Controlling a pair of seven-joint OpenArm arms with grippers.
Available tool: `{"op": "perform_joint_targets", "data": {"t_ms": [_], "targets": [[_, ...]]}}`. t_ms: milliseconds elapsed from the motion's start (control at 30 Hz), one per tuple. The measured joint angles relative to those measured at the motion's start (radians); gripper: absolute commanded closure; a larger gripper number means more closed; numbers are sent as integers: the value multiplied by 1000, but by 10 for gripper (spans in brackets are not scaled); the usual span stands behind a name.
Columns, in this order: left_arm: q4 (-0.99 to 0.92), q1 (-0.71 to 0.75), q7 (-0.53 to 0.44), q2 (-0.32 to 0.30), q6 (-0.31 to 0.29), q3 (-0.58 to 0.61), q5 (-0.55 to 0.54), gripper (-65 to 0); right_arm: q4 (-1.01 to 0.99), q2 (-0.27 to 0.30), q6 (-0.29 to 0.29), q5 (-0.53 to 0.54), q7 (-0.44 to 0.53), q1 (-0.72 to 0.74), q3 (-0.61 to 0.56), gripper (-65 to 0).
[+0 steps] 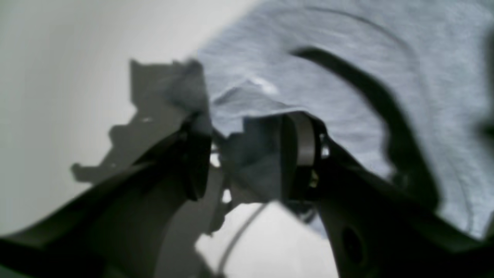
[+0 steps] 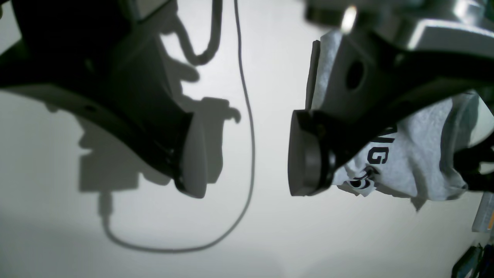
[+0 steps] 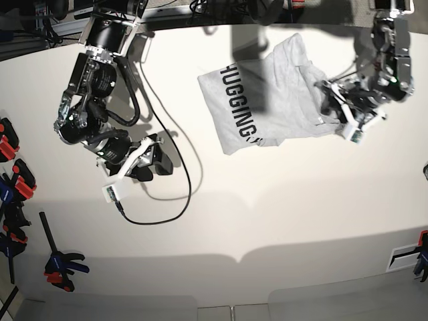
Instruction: Fold the T-shirt properly
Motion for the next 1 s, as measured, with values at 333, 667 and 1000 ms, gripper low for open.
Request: {"op": "perform_joint_targets", "data": {"t_ms": [333,667,1000], "targets": [[1,0,-14,-69,220,0,183,-267,0,1,0,149,-44,0,-8,-322],[250,44,85,67,233,0,69,-267,1,3,16,197,35,0,-307,-322],[420,348,46,197,143,-2,-82,-267,-66,-3,-89,4,174,73,-575,-321]]}}
